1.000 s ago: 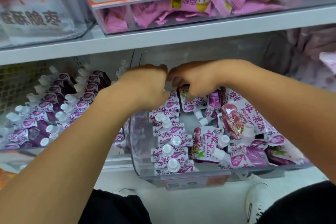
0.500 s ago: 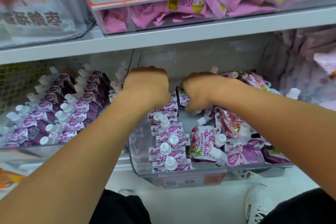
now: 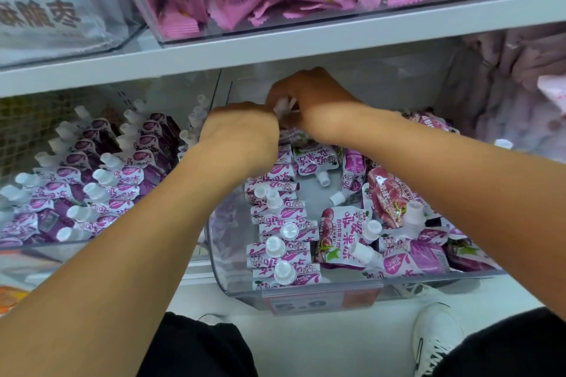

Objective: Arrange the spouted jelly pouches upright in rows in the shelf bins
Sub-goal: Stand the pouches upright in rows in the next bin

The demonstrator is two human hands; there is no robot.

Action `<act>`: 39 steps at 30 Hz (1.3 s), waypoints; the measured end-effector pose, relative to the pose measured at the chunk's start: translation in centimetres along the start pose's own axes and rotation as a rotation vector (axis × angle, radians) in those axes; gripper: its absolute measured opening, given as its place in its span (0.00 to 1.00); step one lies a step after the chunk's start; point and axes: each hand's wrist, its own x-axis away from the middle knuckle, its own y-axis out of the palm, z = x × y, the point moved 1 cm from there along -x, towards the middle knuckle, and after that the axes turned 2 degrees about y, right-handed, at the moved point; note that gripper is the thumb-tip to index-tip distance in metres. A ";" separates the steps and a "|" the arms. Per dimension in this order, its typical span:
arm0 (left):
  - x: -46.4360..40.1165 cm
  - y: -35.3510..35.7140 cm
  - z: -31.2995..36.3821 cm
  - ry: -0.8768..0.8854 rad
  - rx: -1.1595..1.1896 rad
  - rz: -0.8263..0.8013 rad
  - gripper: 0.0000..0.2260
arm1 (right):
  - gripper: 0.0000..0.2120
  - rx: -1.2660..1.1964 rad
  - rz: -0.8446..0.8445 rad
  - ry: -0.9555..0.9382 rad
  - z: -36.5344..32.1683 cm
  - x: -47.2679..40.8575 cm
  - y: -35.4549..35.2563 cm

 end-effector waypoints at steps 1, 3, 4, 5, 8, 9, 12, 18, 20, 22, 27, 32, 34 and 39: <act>0.0 0.0 0.0 -0.009 0.007 0.006 0.05 | 0.14 -0.080 0.011 0.012 -0.4 -0.2 0.1; 0.0 0.0 0.0 -0.031 0.006 0.009 0.06 | 0.11 -0.113 0.003 0.044 -0.6 -0.7 0.6; 0.0 0.0 0.1 -0.039 0.004 0.010 0.08 | 0.08 -0.027 -0.043 0.051 -0.6 -1.0 0.9; 0.0 0.0 0.1 -0.046 0.004 0.009 0.10 | 0.08 0.066 -0.106 0.057 -0.7 -1.0 1.1; -0.3 0.1 -0.1 -0.072 0.030 0.004 0.11 | 0.07 0.075 -0.181 0.056 -0.4 -1.4 1.2; -0.4 0.2 -0.2 -0.081 0.055 0.011 0.09 | 0.11 0.028 -0.159 0.056 -0.5 -1.3 1.0; -0.9 0.3 -0.6 -0.099 0.141 0.032 0.08 | 0.11 -0.193 -0.141 0.082 0.1 -1.1 0.6; -2.1 0.5 -0.6 -0.043 0.137 -0.058 0.08 | 0.27 0.467 -0.616 0.143 1.3 0.0 0.2; -2.3 0.4 -0.6 -0.027 0.134 -0.106 0.09 | 0.41 0.569 -0.705 0.188 1.2 0.4 0.3; -2.2 0.4 -0.6 -0.013 0.122 -0.122 0.11 | 0.44 0.659 -0.749 0.219 0.8 0.9 0.9; -2.3 1.2 -0.6 0.057 0.029 -0.127 0.07 | 0.30 0.728 -0.697 0.229 -0.3 1.8 1.6; -2.8 1.6 -0.7 0.095 -0.018 -0.130 0.08 | 0.15 0.540 -0.651 0.077 -0.8 2.1 -1.1; -2.9 1.8 -0.7 0.102 -0.004 -0.149 0.08 | 0.15 0.588 -0.649 0.038 -0.9 2.6 -0.8; -3.0 1.7 -0.7 0.084 0.025 -0.136 0.06 | 0.15 0.634 -0.475 -0.079 -1.5 3.6 -0.4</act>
